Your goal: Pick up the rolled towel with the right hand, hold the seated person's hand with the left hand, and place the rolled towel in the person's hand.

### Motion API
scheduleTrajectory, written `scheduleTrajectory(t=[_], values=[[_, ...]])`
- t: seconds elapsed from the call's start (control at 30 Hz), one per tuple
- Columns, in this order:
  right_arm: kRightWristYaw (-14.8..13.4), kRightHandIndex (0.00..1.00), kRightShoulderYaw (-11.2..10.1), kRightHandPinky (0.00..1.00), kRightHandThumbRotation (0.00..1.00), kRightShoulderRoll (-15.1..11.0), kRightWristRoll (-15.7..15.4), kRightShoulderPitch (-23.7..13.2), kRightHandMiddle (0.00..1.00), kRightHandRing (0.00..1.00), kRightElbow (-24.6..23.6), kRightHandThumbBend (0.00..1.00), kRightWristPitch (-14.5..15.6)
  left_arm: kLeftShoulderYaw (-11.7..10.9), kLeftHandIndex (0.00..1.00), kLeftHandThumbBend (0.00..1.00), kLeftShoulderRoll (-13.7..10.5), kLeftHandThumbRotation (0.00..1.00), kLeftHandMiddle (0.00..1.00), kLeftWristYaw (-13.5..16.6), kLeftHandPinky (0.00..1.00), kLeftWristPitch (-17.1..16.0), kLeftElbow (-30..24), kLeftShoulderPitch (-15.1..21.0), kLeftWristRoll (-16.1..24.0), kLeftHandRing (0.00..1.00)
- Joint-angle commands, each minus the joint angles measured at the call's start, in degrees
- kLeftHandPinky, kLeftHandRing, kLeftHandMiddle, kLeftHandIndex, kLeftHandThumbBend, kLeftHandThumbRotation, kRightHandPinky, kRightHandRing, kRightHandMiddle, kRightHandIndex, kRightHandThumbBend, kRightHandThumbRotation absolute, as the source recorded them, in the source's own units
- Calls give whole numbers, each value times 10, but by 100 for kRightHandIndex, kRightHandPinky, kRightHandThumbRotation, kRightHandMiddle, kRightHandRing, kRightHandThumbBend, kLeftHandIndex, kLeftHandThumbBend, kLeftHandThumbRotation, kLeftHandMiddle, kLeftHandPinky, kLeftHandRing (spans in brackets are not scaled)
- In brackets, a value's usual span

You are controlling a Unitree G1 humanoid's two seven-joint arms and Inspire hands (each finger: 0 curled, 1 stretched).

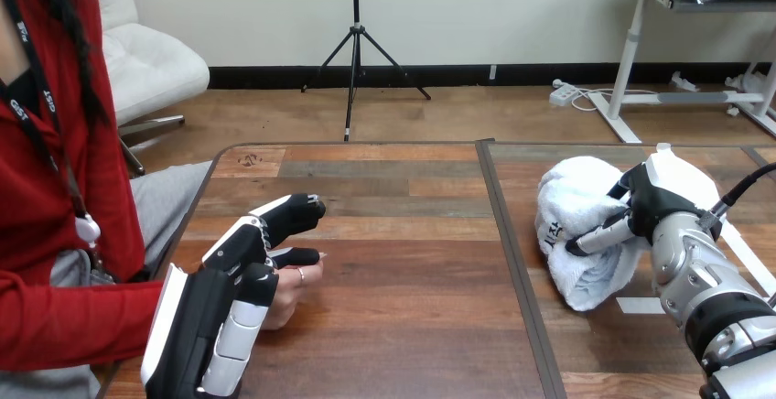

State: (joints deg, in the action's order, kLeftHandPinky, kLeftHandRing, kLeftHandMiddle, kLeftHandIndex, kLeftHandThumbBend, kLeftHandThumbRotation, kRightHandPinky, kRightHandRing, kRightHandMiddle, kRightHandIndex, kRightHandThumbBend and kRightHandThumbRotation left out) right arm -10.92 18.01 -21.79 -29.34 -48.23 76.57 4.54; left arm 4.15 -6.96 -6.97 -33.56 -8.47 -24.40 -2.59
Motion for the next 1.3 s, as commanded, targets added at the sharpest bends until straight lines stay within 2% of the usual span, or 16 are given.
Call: scheduleTrajectory(t=[0.0, 0.23, 0.43, 0.67, 0.83, 0.97, 1.03, 1.27], values=[[10, 49, -4, 35, 0, 19, 7, 30, 48, 44, 7, 76, -18, -6, 75, 79, 9, 100, 79, 4, 68, -15, -17, 18, 5, 82], [-3, 46, -25, 39, 0, 17, 28, 34, 50, 47, 2, 78, -55, -6, 75, 80, 11, 100, 79, 4, 69, -18, -13, 18, 3, 82], [-34, 47, -42, 41, 0, 18, 46, 39, 51, 48, -3, 77, -98, -5, 75, 81, 12, 100, 79, 4, 69, -15, -17, 15, 3, 82], [-80, 48, -68, 41, 0, 24, 71, 49, 51, 47, -13, 75, -161, -7, 76, 80, 10, 100, 80, 4, 70, -13, -18, 15, 2, 83], [-97, 48, -84, 40, 0, 27, 86, 55, 49, 45, -20, 74, -202, -11, 75, 81, 9, 100, 79, 9, 70, -12, -20, 14, 11, 83], [-110, 48, -97, 38, 0, 29, 97, 64, 46, 43, -29, 72, -246, -16, 75, 81, 9, 100, 79, 13, 70, -11, -20, 16, 14, 83], [-112, 48, -100, 38, 0, 30, 101, 67, 46, 42, -31, 72, -257, -17, 75, 82, 9, 100, 79, 15, 70, -8, -22, 16, 16, 82], [-131, 47, -117, 37, 0, 32, 116, 85, 45, 41, -47, 70, -335, -25, 75, 84, 0, 100, 80, 14, 72, -5, -20, 22, 13, 83]])
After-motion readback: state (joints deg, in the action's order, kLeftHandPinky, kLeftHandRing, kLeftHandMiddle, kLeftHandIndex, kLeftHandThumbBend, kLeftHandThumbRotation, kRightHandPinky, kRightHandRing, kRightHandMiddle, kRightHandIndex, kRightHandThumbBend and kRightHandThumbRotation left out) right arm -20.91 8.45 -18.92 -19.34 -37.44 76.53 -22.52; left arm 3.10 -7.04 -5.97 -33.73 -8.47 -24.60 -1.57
